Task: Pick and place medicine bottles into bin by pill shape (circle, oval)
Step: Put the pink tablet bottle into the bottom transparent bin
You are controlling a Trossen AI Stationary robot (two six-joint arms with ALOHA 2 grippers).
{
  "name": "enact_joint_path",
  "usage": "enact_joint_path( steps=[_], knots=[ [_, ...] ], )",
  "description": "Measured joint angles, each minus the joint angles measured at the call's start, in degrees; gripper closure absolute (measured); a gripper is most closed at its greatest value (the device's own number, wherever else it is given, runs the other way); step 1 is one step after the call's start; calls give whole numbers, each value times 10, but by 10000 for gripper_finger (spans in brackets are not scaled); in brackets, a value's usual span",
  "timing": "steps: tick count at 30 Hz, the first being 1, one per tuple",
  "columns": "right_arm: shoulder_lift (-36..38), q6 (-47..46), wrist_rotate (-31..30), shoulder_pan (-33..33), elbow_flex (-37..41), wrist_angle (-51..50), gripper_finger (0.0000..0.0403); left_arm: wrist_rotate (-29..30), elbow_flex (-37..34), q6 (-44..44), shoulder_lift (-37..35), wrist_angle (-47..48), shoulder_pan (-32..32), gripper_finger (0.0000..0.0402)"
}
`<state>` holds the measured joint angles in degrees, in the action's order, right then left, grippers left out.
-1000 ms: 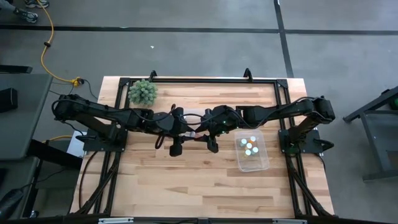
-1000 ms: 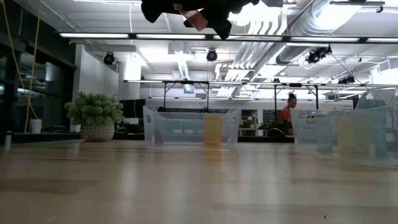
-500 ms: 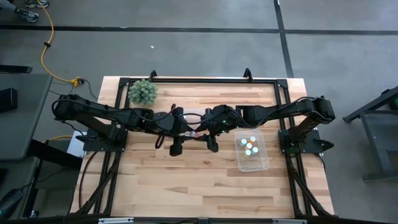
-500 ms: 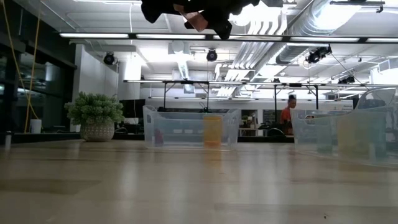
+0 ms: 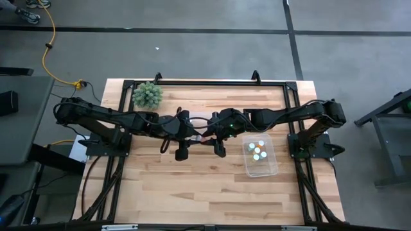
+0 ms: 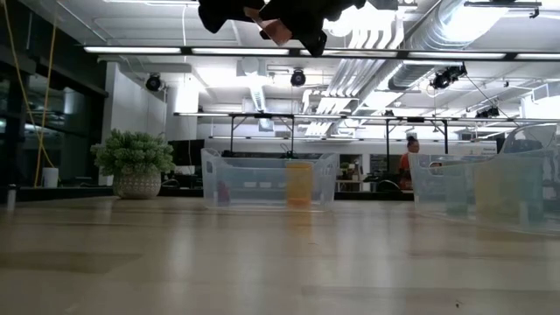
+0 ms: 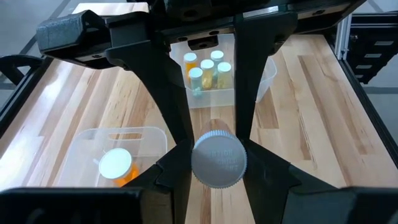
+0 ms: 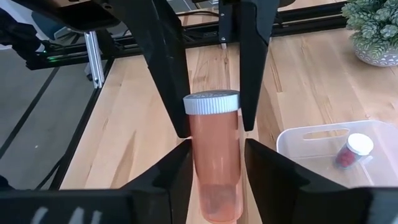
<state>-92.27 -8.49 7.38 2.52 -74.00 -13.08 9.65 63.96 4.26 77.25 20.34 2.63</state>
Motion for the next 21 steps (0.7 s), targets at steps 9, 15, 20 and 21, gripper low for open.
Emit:
enact_joint_path(
  steps=[9,15,20,21],
  knots=[
    [0,0,0,0,0,0,269,0,0,0,0,0,0,288],
    [0,9,0,0,0,0,270,-1,0,0,0,0,0,288],
    [0,10,0,0,0,0,270,-2,0,0,0,0,0,288],
    [0,10,0,0,0,0,270,-2,0,0,0,0,0,288]
  ],
)
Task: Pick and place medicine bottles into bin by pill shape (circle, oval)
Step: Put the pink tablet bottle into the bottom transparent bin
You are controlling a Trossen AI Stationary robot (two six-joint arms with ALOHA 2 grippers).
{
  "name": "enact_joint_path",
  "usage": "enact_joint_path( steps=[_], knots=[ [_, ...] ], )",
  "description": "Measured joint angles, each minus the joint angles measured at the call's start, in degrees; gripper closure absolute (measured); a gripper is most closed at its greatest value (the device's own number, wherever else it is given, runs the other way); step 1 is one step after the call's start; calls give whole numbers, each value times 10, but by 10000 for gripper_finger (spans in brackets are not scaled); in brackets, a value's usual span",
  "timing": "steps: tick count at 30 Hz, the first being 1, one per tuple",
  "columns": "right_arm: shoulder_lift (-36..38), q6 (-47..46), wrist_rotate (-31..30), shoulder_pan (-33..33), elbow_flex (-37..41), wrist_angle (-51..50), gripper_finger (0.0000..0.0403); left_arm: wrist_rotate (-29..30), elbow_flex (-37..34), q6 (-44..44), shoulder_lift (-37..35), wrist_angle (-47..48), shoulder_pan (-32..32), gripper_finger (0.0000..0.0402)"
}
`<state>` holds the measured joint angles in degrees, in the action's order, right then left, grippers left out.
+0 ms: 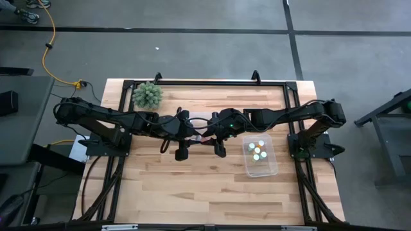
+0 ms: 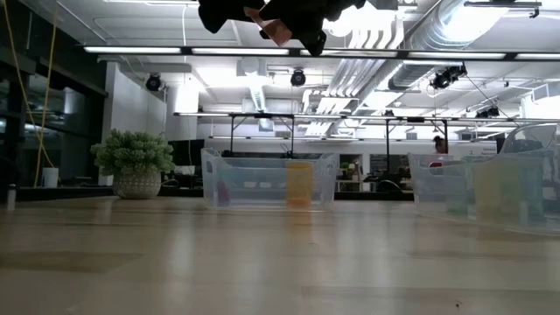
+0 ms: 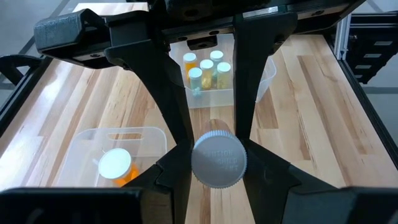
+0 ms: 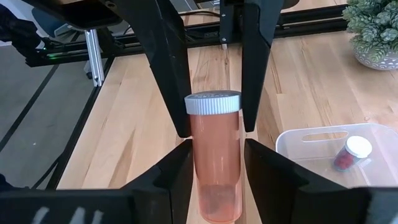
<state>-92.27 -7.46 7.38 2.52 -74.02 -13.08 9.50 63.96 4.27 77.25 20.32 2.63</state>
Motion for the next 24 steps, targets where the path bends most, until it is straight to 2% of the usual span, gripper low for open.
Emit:
enact_joint_path(
  steps=[24],
  knots=[
    [0,-1,0,0,-1,-11,278,1,0,-4,0,-4,0,288]
  ],
)
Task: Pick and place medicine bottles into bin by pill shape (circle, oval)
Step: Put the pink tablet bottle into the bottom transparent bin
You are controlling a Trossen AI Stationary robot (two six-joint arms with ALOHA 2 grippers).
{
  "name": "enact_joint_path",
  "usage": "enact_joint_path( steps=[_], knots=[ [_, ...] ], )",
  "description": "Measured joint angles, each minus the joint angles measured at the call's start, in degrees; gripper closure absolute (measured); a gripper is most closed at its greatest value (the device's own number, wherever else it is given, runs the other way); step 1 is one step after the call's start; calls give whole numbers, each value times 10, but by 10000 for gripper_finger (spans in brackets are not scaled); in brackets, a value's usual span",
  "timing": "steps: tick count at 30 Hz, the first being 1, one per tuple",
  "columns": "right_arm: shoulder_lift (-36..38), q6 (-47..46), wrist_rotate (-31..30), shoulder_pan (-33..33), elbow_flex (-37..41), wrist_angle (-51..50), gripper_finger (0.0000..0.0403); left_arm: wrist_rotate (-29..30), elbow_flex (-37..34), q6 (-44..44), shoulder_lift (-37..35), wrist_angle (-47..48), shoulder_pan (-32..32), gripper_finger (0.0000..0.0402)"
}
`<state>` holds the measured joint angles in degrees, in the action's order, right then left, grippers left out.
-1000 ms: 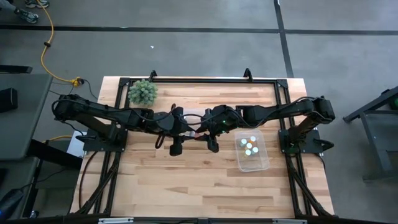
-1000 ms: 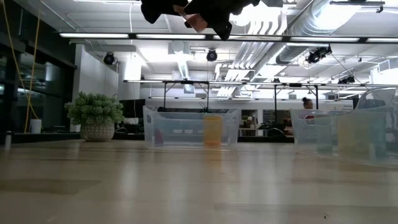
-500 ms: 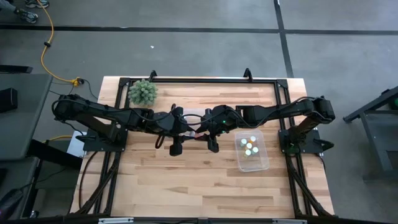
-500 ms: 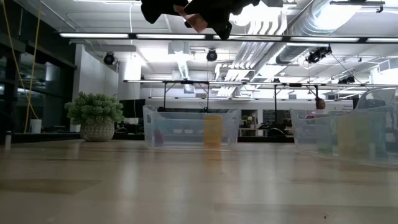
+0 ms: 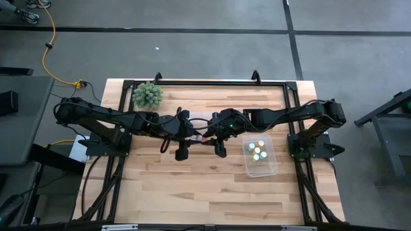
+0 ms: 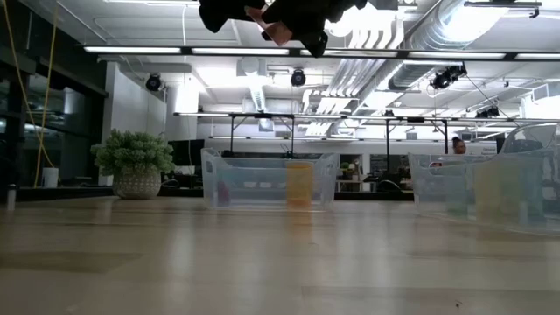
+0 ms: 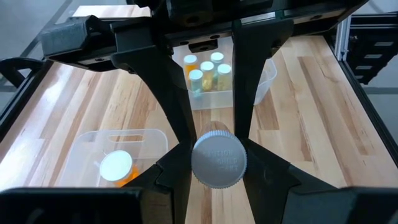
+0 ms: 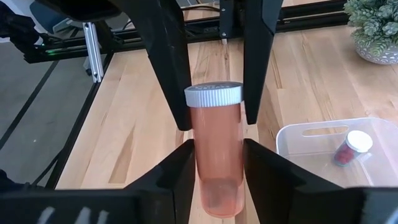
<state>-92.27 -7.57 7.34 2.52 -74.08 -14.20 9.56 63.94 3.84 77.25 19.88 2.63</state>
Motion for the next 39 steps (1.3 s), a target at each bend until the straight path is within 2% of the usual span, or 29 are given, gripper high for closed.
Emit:
enact_joint_path(
  steps=[7,16,28,34,39],
  knots=[
    [0,2,0,0,0,0,306,1,0,0,0,0,0,288],
    [0,1,0,0,0,1,301,1,0,0,0,-1,0,285],
    [0,1,-2,0,0,1,301,-8,0,0,-1,-6,0,219],
    [2,6,-2,-1,1,0,301,-7,0,0,-34,11,0,211],
    [9,16,-3,-1,1,10,301,1,0,7,-96,57,0,213]
  ],
)
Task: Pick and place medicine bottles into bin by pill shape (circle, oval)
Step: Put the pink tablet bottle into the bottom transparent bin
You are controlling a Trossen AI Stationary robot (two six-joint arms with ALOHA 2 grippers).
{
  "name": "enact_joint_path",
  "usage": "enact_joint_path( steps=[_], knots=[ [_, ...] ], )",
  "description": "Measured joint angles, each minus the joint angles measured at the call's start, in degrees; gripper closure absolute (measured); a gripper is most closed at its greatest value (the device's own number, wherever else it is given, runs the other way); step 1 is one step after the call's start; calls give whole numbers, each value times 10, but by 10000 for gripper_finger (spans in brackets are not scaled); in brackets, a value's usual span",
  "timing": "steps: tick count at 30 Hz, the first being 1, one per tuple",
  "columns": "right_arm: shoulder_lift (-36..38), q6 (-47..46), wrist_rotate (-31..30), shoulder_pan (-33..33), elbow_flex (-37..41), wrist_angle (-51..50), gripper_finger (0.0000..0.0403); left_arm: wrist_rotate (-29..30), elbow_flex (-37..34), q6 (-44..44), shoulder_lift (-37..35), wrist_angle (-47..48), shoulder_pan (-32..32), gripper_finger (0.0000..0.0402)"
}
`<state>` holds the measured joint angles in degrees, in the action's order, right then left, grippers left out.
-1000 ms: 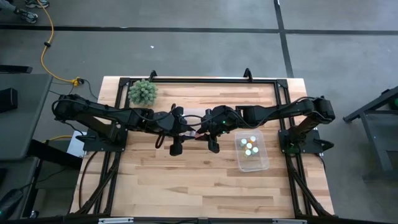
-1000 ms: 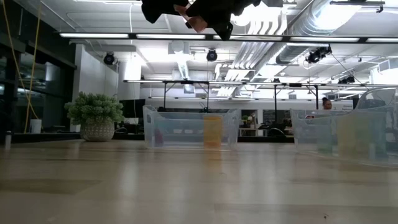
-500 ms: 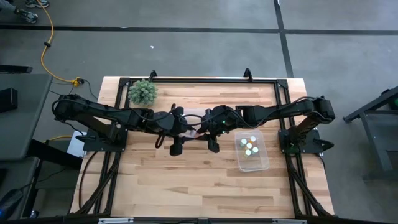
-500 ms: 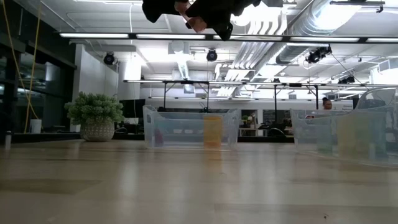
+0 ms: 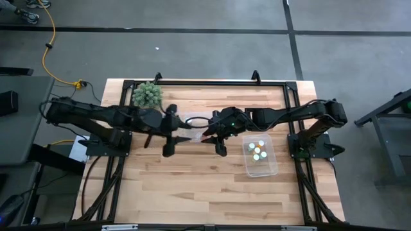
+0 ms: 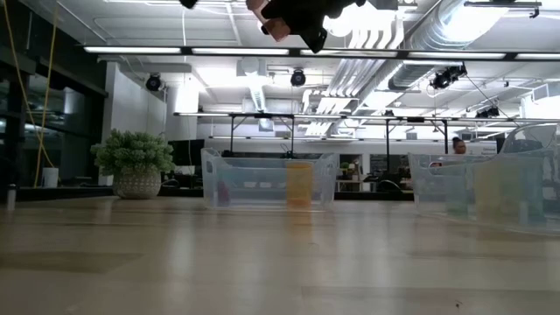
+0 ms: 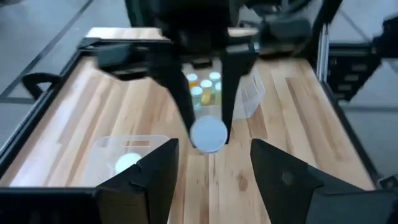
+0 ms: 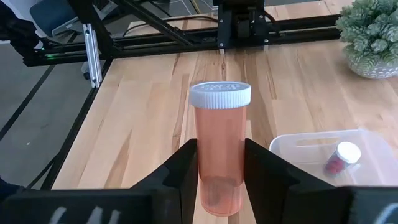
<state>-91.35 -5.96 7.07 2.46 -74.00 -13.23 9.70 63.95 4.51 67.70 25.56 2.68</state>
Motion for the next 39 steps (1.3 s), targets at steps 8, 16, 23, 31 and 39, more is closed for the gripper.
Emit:
enact_joint_path(
  steps=[8,16,23,31,39],
  knots=[
    [0,0,-2,0,0,62,301,97,-49,100,-124,-24,16,213],
    [-6,-6,-9,0,0,173,301,185,-277,166,-205,-393,78,213],
    [-11,-26,-20,-3,0,256,301,216,-364,164,-171,-597,99,213],
    [-11,-32,-28,-3,0,263,301,217,-332,81,-130,-601,99,213],
    [-11,-43,-28,-3,0,282,301,217,-319,34,-109,-600,99,213]
  ],
)
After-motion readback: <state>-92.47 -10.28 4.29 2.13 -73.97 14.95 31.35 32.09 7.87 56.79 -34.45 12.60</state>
